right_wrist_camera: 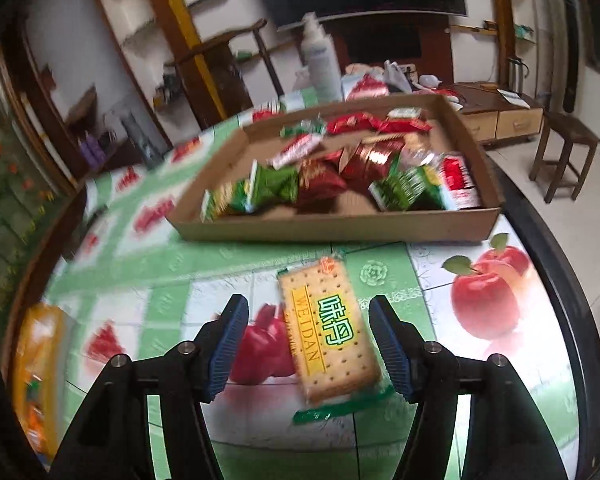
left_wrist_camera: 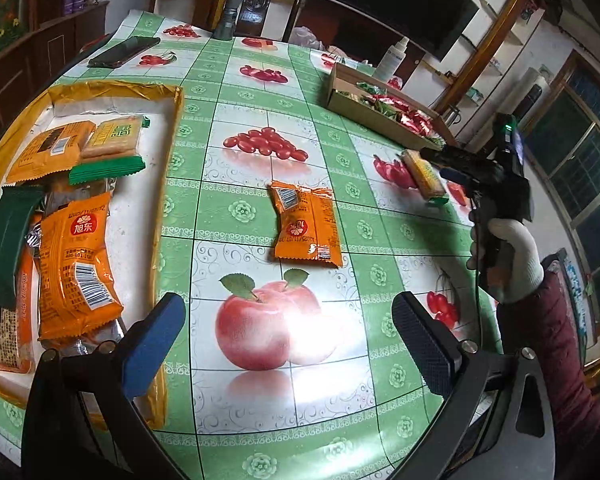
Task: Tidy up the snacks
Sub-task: 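Grasp an orange snack bag with the right gripper and set it on the tablecloth, then grasp the orange snack bag with the left gripper while the right grasps the second WEIDAN pack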
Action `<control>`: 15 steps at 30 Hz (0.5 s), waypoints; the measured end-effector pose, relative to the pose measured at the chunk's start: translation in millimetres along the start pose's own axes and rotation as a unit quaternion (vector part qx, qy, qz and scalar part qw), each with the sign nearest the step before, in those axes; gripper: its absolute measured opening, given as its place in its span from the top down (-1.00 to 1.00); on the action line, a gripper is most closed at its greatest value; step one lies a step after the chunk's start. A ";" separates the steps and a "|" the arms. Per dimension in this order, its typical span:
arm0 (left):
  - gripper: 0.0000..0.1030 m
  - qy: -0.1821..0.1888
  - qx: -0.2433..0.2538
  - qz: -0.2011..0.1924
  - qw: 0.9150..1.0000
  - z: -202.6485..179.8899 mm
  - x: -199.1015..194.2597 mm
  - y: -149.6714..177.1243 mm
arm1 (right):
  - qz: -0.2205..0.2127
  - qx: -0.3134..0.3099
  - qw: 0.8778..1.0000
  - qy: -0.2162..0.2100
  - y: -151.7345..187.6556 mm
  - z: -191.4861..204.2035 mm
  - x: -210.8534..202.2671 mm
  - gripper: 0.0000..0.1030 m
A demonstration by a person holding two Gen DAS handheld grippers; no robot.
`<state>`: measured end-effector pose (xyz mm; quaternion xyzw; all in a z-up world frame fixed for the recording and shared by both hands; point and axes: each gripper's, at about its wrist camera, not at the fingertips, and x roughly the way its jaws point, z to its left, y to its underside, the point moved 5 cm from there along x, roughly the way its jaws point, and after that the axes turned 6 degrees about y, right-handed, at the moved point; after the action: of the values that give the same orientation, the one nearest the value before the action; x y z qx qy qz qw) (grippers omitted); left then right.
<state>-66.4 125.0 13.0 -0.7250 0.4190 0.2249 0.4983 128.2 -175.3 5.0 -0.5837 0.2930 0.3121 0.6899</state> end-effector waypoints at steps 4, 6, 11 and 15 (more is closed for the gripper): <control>-1.00 -0.020 0.008 0.005 1.000 -1.6 4.7 -2.4 | 0.014 -0.034 0.999 0.021 8.8 12.3 24.2 -0.27; -1.00 -0.033 0.016 0.004 0.999 -2.4 6.9 -5.5 | 0.016 -0.032 0.999 0.026 15.0 13.1 30.7 -0.08; -1.00 -0.052 0.031 0.011 0.998 -5.8 21.9 -12.9 | 0.017 -0.003 1.000 -0.011 32.9 11.5 12.5 0.08; -1.00 -0.066 0.045 0.025 0.997 -11.7 41.2 -15.9 | 0.021 -0.001 0.998 -0.053 55.9 21.6 -4.4 0.08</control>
<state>-31.7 101.0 -4.4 -0.6750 0.4127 0.2654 0.5511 83.0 -147.4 -23.2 -0.5606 0.2680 0.3576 0.6972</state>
